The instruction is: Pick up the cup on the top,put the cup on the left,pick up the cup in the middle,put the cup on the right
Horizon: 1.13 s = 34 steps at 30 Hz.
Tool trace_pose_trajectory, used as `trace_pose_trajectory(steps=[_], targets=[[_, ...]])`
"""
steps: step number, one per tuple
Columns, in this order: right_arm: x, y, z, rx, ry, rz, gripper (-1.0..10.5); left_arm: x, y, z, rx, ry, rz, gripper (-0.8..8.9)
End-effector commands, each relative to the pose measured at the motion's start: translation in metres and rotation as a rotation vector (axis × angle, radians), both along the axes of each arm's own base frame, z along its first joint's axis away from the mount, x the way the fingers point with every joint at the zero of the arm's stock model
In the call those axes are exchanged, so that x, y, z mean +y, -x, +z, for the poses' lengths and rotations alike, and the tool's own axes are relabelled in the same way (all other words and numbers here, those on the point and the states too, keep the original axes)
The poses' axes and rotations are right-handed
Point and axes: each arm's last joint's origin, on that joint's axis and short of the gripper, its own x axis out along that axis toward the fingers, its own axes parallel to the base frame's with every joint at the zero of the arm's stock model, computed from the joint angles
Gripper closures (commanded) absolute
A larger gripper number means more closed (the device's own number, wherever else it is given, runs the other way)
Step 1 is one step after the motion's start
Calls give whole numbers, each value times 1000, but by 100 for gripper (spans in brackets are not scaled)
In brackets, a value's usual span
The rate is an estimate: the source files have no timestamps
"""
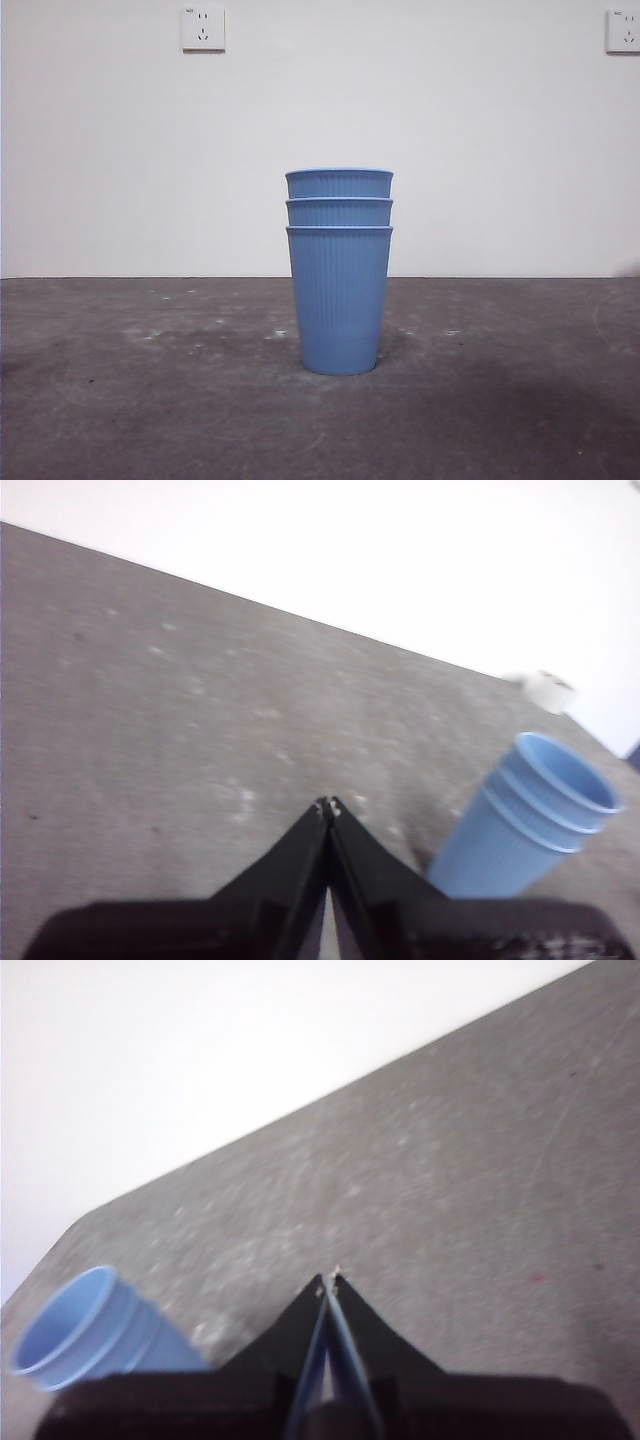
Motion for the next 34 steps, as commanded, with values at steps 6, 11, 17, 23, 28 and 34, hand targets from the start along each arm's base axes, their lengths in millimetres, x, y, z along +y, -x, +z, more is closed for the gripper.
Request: trace_pose_trajectory(steps=[6, 11, 17, 23, 28, 34], targets=[[5, -7, 60, 171, 143, 209, 958, -3, -3, 43, 109, 2, -142, 821], [9, -16, 92, 286, 250, 410, 958, -6, -9, 71, 176, -86, -283, 821], [13, -26, 117, 361, 280, 587, 958, -8, -12, 97, 236, -188, -422, 821], [15, -33, 121, 402, 275, 629, 948, -9, -12, 114, 253, -240, -467, 816], [15, -35, 121, 414, 260, 622, 622, -9, -12, 115, 254, -241, -458, 579], [15, -36, 122, 414, 246, 613, 380, -9, -12, 115, 251, -237, -459, 217]])
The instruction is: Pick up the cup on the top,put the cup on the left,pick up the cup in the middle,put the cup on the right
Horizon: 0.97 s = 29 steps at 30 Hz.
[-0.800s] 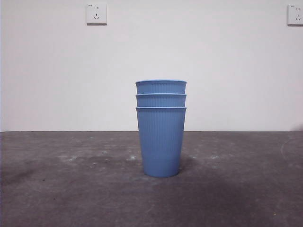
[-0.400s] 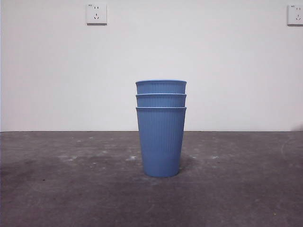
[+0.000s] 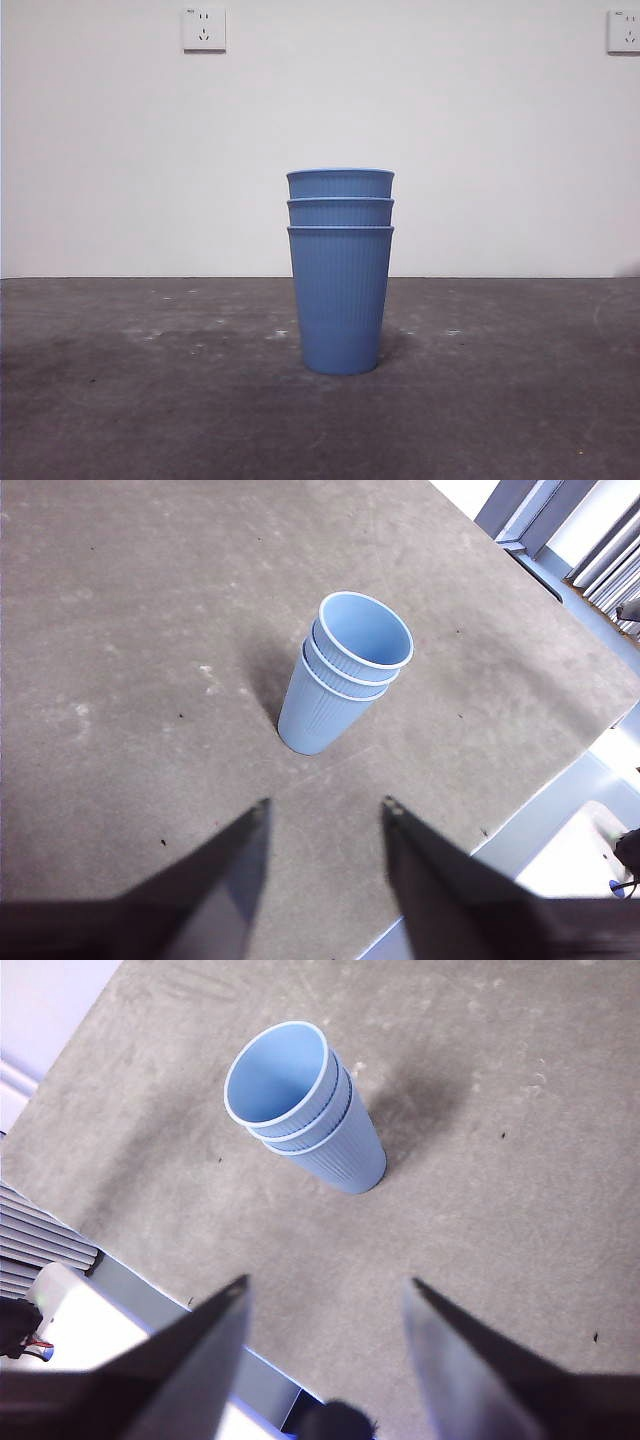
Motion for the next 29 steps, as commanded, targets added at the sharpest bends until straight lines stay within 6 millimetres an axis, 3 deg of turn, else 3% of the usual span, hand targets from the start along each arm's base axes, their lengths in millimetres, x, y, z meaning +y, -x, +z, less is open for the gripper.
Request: trace_pose_trajectory(steps=[1, 11, 17, 22, 29], targets=[[0, 0, 1, -2, -8, -2, 380, 0, 0, 0, -13, -6, -8, 217], [0, 0, 1, 2, -8, -8, 381, -3, -12, 4, 28, 25, -12, 221], [0, 0, 1, 2, -6, -10, 382, -14, -37, 25, 47, -21, -31, 221], [0, 0, 1, 3, -6, -11, 382, -36, -69, 46, 63, -89, -60, 223], [0, -2, 0, 12, -5, -11, 382, -89, -124, 54, 113, -202, -128, 263]])
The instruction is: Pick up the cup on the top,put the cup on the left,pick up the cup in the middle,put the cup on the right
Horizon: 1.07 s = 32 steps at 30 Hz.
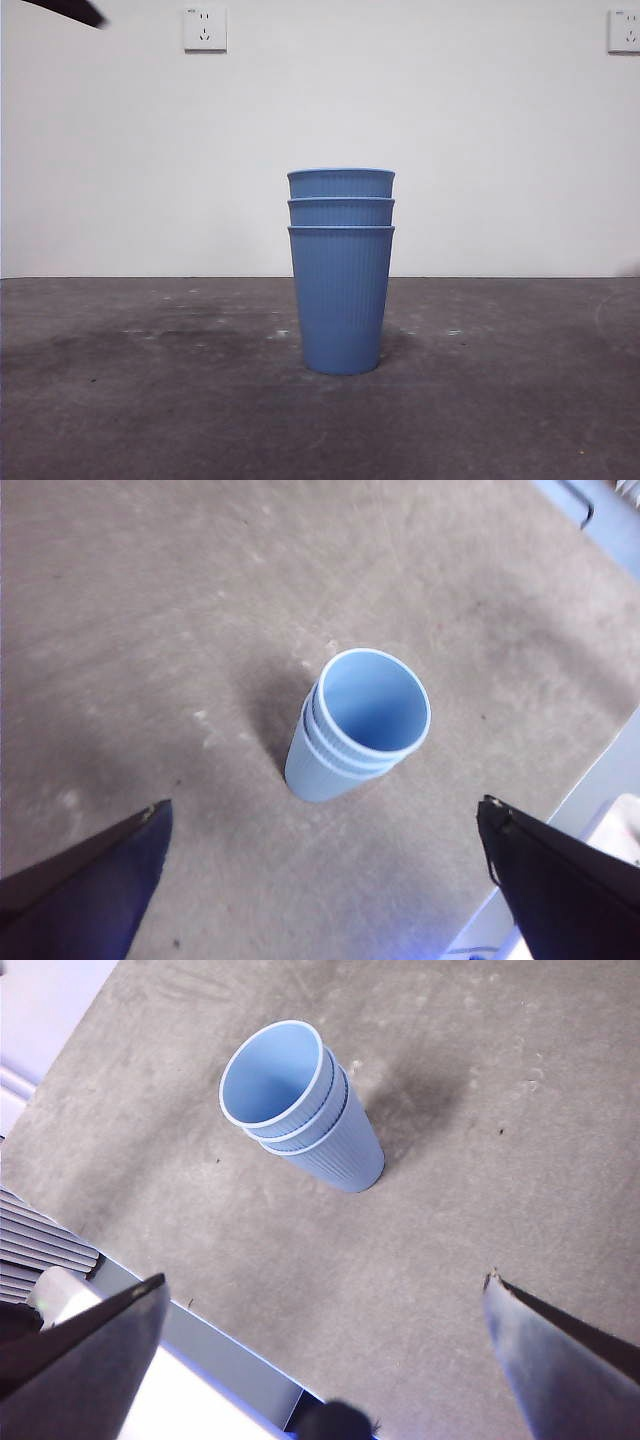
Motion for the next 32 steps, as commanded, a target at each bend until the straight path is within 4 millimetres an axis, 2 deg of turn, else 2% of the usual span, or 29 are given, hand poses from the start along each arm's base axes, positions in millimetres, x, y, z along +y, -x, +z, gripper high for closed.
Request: trace_pose_trajectory(steps=[1, 5, 8, 13, 24, 26, 29, 32], targets=[[0, -2, 0, 1, -1, 1, 382, -23, -23, -5, 34, -39, -24, 263], [1, -3, -1, 10, -1, 1, 382, -55, -54, -14, 71, -97, -50, 262], [1, -5, -2, 15, 0, 1, 382, -82, -79, -33, 117, -160, -62, 262], [1, -6, -2, 21, 2, 0, 382, -111, -93, -69, 196, -243, -95, 263], [1, -6, -2, 20, 2, 0, 382, -122, -93, -85, 226, -327, -84, 290], [1, -6, -2, 21, 2, 0, 382, -125, -92, -85, 221, -320, -85, 377], [1, -6, -2, 21, 2, 0, 382, -127, -95, -94, 255, -332, -78, 378], [1, -6, -2, 21, 2, 0, 382, -131, -96, -92, 242, -300, -54, 384]])
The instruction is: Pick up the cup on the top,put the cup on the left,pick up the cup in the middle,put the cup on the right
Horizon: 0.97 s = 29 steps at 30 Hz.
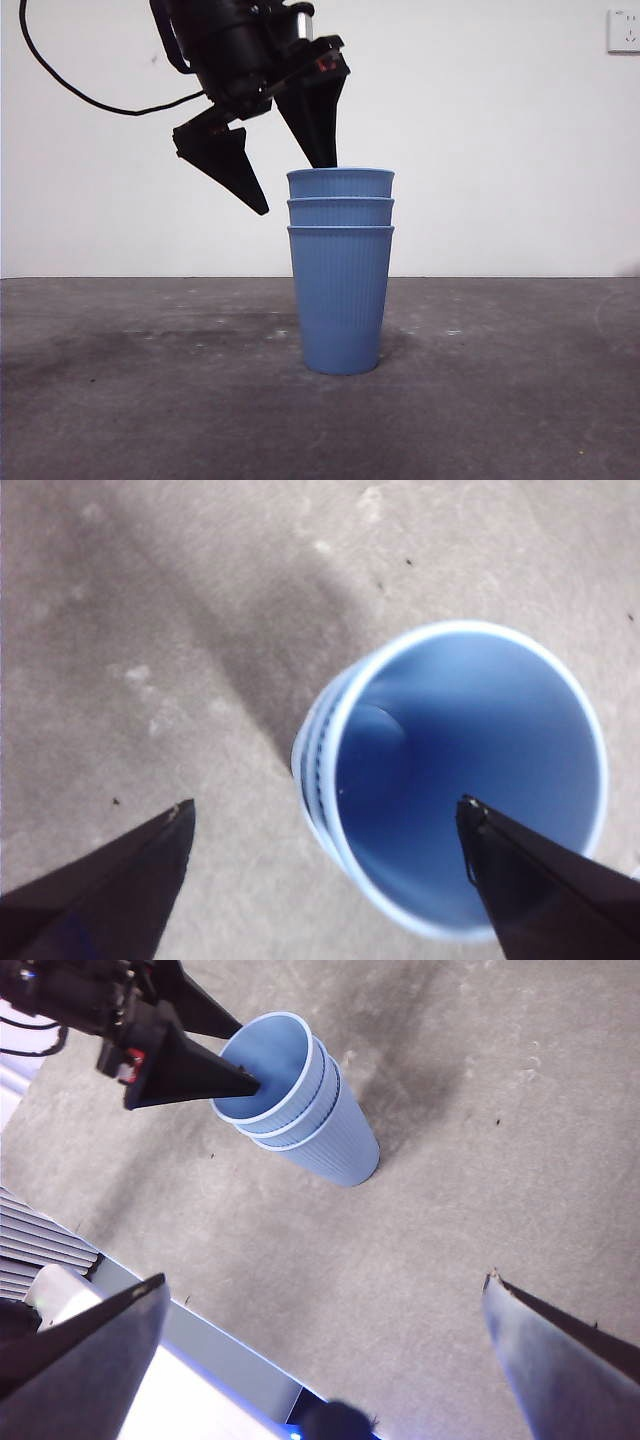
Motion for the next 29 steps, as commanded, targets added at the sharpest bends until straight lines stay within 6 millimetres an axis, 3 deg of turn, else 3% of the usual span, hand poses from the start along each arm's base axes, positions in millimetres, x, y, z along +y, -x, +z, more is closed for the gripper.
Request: trace_pose_trajectory(steps=[1, 3, 6, 8, 13, 16, 24, 26, 29], targets=[[0, 0, 1, -5, -2, 1, 382, -3, -1, -1, -1, 18, 24, 425], [0, 0, 1, -5, -2, 1, 382, -2, -1, -1, 3, 15, 26, 503], [0, 0, 1, -5, -2, 1, 382, -3, 0, -1, 6, 12, 25, 512], [0, 0, 1, -5, -2, 1, 382, -3, 0, -1, 7, 12, 25, 602], [0, 0, 1, -6, -1, 1, 382, -3, 0, -1, 9, 12, 28, 605], [0, 0, 1, -6, -1, 1, 382, -3, -1, -1, 7, 14, 29, 729], [-1, -1, 0, -8, 35, -31, 382, -2, 0, -1, 15, 12, 31, 736], [-1, -1, 0, -8, 35, -31, 382, -2, 0, -1, 15, 12, 31, 827], [-1, -1, 0, -8, 35, -31, 382, -2, 1, 0, 12, 15, 31, 822]])
